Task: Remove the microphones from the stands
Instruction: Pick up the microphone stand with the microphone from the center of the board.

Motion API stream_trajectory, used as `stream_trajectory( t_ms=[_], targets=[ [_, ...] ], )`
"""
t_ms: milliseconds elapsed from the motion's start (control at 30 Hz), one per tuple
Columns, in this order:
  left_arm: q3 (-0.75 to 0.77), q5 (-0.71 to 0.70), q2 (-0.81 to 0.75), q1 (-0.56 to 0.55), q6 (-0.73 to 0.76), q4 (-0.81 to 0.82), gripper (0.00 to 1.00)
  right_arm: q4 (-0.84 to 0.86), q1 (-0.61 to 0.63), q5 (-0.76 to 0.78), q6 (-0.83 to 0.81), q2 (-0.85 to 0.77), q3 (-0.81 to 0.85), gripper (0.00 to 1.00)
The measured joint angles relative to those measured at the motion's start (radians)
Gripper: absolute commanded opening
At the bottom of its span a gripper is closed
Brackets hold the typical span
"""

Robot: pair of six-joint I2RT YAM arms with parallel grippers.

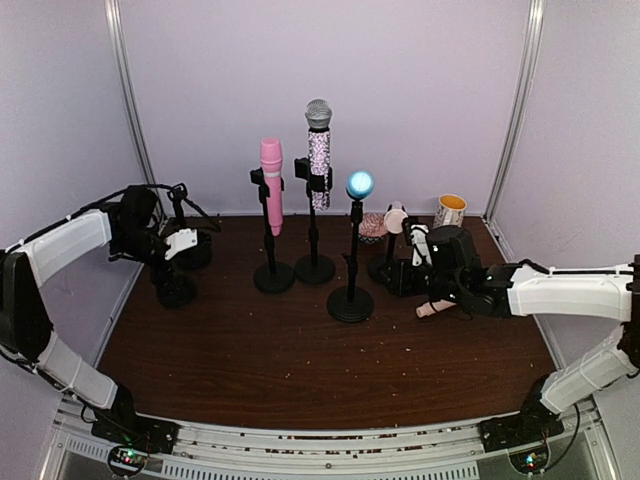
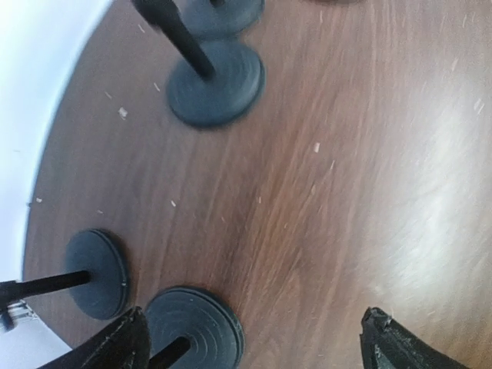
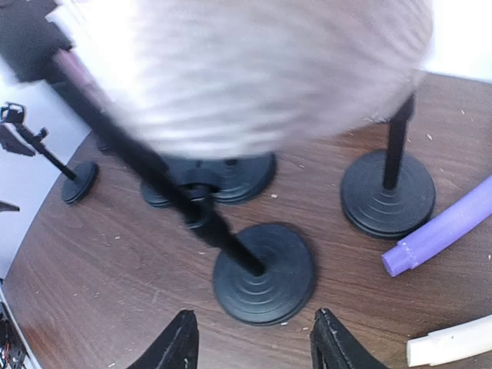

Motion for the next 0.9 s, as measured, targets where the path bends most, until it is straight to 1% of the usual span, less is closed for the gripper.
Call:
stream_trajectory(
  t_ms=[33, 133, 267, 333, 400, 433, 500, 633, 767, 900],
  targets=[
    [0.009, 0.012, -0.018, 0.000, -0.021, -0.013, 0.98, 0.000, 0.031, 0.014, -0.005, -0.007, 0.000, 0.54],
    [0.044, 0.032, -0.076, 0.000, -0.115, -0.053, 0.98, 0.000, 0.142, 0.119, -0.027, -0.054, -0.008, 0.55],
    [0.068, 0.015, -0.135, 0.000, -0.221, -0.071, 0.98, -0.011, 0.245, 0.230, -0.033, -0.118, -0.025, 0.57],
    [0.072, -0.022, -0.166, 0.002, -0.280, -0.068, 0.98, -0.023, 0.293, 0.299, -0.050, -0.158, -0.028, 0.60],
    [0.077, -0.082, -0.203, 0.009, -0.348, -0.053, 0.98, -0.042, 0.323, 0.359, -0.072, -0.194, -0.015, 0.70],
    [0.081, -0.108, -0.216, 0.014, -0.377, -0.049, 0.98, -0.055, 0.333, 0.380, -0.084, -0.206, -0.001, 0.75],
    [0.101, -0.165, -0.240, 0.033, -0.441, -0.046, 0.98, -0.084, 0.340, 0.425, -0.114, -0.219, 0.053, 0.80],
    [0.145, -0.232, -0.264, 0.057, -0.511, -0.047, 0.98, -0.121, 0.328, 0.512, -0.204, -0.224, 0.194, 0.87],
    [0.152, -0.214, -0.285, 0.058, -0.529, -0.069, 0.98, -0.135, 0.298, 0.570, -0.269, -0.238, 0.230, 0.95],
    [0.149, -0.144, -0.299, 0.058, -0.540, -0.085, 0.98, -0.150, 0.286, 0.594, -0.320, -0.211, 0.230, 0.96]
  ],
)
